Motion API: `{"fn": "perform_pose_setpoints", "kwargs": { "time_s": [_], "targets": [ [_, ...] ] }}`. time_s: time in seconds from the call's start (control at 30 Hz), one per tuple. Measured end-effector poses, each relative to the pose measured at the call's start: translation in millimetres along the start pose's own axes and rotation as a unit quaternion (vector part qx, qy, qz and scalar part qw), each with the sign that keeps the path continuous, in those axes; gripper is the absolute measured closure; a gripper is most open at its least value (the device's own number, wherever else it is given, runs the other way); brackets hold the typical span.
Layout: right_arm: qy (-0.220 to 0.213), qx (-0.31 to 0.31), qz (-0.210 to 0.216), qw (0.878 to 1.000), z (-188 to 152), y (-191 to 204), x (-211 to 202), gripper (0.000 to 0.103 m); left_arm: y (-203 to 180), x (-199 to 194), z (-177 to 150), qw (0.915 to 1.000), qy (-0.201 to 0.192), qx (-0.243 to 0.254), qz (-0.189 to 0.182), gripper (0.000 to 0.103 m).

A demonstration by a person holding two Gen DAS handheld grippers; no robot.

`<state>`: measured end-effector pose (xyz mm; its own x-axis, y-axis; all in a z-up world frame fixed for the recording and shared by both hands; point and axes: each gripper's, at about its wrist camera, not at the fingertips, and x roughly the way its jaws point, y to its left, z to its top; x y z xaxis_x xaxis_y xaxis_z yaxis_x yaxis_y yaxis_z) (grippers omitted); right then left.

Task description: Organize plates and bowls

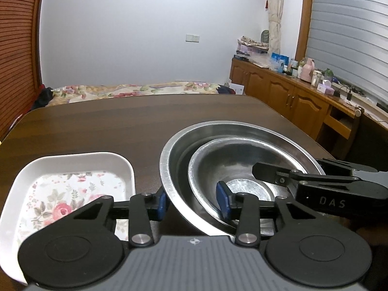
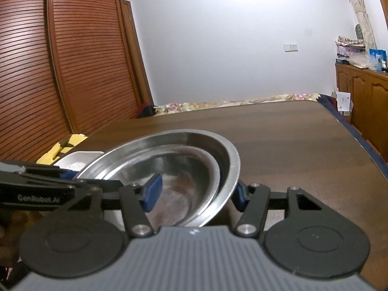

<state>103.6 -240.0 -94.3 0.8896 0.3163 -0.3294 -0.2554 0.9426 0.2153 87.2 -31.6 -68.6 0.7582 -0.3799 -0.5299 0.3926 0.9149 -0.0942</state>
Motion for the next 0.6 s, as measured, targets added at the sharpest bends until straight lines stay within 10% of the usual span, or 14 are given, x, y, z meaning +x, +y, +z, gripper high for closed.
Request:
{"fn": "perform_pose_setpoints", "kwargs": {
  "time_s": [0.6],
  "targets": [
    [-0.017,0.010,-0.008,1.000,6.3,2.8,-4.2,0.053,-5.3,-16.4,13.6,0.9997,-0.023,0.004,-0.005,0.065]
  ]
}}
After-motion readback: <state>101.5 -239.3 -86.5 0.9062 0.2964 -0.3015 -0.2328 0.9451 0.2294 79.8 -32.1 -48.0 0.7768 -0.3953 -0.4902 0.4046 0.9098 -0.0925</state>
